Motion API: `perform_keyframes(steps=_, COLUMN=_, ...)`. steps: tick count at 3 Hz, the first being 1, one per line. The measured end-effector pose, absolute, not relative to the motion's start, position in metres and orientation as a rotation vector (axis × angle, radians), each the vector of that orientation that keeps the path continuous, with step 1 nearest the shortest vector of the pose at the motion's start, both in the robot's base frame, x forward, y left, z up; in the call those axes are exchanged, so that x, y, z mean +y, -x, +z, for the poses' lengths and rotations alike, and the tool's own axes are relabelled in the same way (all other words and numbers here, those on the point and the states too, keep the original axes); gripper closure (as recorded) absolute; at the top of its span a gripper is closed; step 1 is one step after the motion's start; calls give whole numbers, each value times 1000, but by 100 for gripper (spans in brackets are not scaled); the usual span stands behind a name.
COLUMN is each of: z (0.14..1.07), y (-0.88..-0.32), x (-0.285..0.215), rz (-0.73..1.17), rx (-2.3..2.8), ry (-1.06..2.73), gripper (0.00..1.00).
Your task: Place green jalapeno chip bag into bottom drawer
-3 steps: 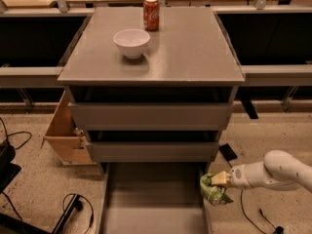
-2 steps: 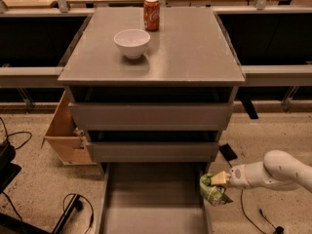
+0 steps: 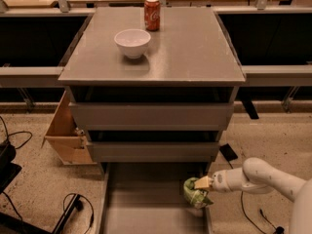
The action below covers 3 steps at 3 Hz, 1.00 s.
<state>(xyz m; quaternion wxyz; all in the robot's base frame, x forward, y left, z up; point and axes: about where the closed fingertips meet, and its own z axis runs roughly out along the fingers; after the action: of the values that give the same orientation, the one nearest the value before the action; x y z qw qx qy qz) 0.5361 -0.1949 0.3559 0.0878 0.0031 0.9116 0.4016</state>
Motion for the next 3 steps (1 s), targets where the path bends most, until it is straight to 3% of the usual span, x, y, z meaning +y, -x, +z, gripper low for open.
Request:
perform_keyframes(steps=2, z=288, y=-522, x=-128, rz=1381, rx=2576, ry=94, gripper=100)
perform_keyframes(steps=3, z=287, y=-521, x=-125, rz=1386, rx=2572, ry=100, gripper=81)
